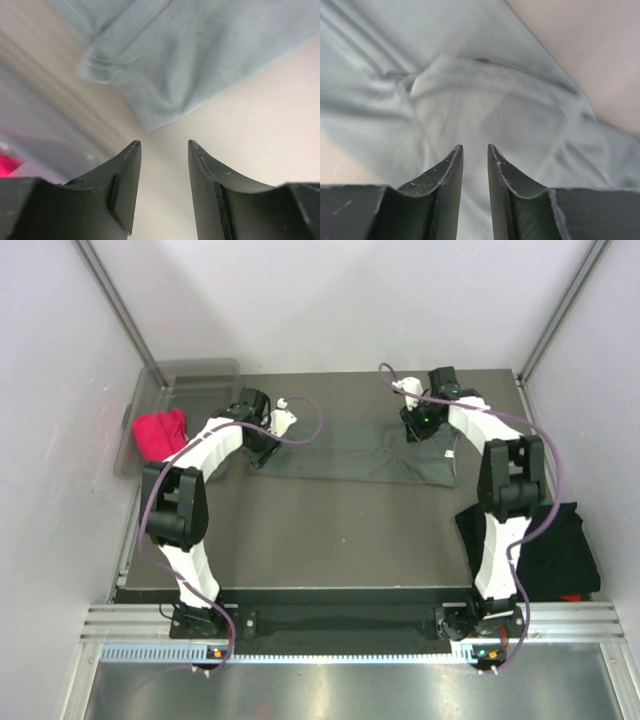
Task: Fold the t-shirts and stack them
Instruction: Fold the tshirt
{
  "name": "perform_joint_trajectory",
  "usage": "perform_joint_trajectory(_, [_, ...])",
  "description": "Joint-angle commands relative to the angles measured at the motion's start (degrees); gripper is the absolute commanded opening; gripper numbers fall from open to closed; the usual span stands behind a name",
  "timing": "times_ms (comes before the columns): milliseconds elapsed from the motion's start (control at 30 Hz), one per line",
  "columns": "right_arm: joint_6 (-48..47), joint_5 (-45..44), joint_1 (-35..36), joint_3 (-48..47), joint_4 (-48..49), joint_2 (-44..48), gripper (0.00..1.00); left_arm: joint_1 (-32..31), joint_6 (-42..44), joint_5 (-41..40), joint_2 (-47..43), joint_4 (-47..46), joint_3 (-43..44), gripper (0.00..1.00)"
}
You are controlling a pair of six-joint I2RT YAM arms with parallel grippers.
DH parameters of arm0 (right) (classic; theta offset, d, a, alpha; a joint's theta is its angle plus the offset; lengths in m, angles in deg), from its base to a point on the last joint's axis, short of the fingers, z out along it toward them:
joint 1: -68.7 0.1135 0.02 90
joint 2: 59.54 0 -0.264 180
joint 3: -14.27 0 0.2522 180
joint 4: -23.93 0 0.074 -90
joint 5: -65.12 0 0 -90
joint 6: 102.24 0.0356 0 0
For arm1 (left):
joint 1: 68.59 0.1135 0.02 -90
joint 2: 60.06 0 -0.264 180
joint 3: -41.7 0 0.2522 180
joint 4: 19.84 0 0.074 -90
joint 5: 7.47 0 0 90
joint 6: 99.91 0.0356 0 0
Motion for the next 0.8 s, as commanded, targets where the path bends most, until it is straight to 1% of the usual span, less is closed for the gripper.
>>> perform_joint_trajectory(0, [-0.51,1.06,-0.69,3.57,1.45,11.06,0.27,-0.08,10.41,1.97,-3.73,1.72,-0.8,0.48])
perform_joint_trajectory(67, [-1.12,1.15,-1.12,6.11,0.66,13.62,0.28,-0.08,11.92,2.49,-2.07,4.17,-0.02,0.48])
perform_joint_trajectory(167, [-1.74,1.76,-1.39,8.67,-1.36,15.47,0.29,-0.08,13.42,3.37,0.75,5.24,1.22,0.48])
perform_joint_trajectory(267, [-1.83,2.81,-1.56,11.04,-2.95,17.49,0.31,0.0,14.3,3.46,3.3,4.89,2.45,0.48])
perform_joint_trajectory(400, [-2.18,2.82,-1.83,14.3,-2.77,21.0,0.31,0.09,14.21,3.55,7.08,4.36,5.0,0.49])
perform_joint_trajectory(667, [-1.74,3.96,-2.0,17.38,-2.25,22.42,0.31,0.09,13.16,3.2,11.65,3.57,7.55,0.49])
perform_joint_trajectory(700, [-1.74,3.96,-1.92,17.47,-2.16,22.51,0.31,0.09,13.16,3.02,11.92,3.83,7.64,0.49])
perform_joint_trajectory(767, [-1.83,3.35,-2.0,17.73,-2.16,22.33,0.32,0.09,13.33,2.5,12.8,4.79,7.72,0.39])
